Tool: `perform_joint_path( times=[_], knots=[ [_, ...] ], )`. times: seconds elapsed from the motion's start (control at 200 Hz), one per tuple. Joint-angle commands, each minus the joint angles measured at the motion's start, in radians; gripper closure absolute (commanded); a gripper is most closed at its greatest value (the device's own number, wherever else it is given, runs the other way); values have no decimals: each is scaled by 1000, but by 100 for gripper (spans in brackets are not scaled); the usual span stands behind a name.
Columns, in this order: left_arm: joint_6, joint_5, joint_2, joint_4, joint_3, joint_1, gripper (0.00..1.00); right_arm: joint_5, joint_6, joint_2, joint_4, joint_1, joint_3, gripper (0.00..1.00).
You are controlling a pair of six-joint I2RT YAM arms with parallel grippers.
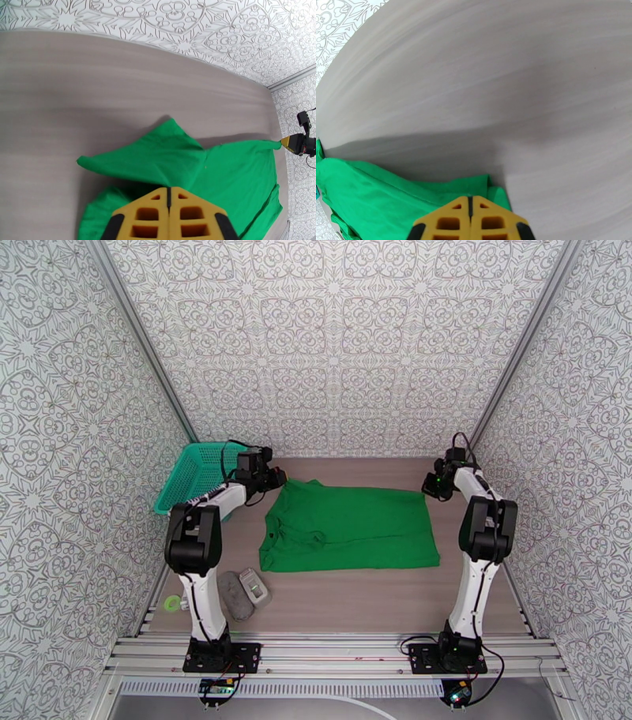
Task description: Fold and stack the mixed laundry pile
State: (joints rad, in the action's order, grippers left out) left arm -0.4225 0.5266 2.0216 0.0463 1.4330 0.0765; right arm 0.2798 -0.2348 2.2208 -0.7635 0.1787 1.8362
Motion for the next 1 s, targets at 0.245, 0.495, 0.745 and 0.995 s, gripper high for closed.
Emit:
perform_joint_path(
  times=[0.245, 0.495, 0.745, 0.995],
  knots=[
    [-24, 13, -203, -56, -178, -3, 100, 13, 22, -153, 15, 25, -153, 100],
    [-28, -13, -325, -54, -311, 10, 100, -4, 15, -236, 54, 39, -274, 100],
    [-31, -33, -439, -44, -447, 24, 100, -38, 10, -311, 79, 52, -382, 100],
    [-47, -66, -526, -32, -561, 34, 100, -79, -78, -374, 139, 56, -515, 95]
  ],
)
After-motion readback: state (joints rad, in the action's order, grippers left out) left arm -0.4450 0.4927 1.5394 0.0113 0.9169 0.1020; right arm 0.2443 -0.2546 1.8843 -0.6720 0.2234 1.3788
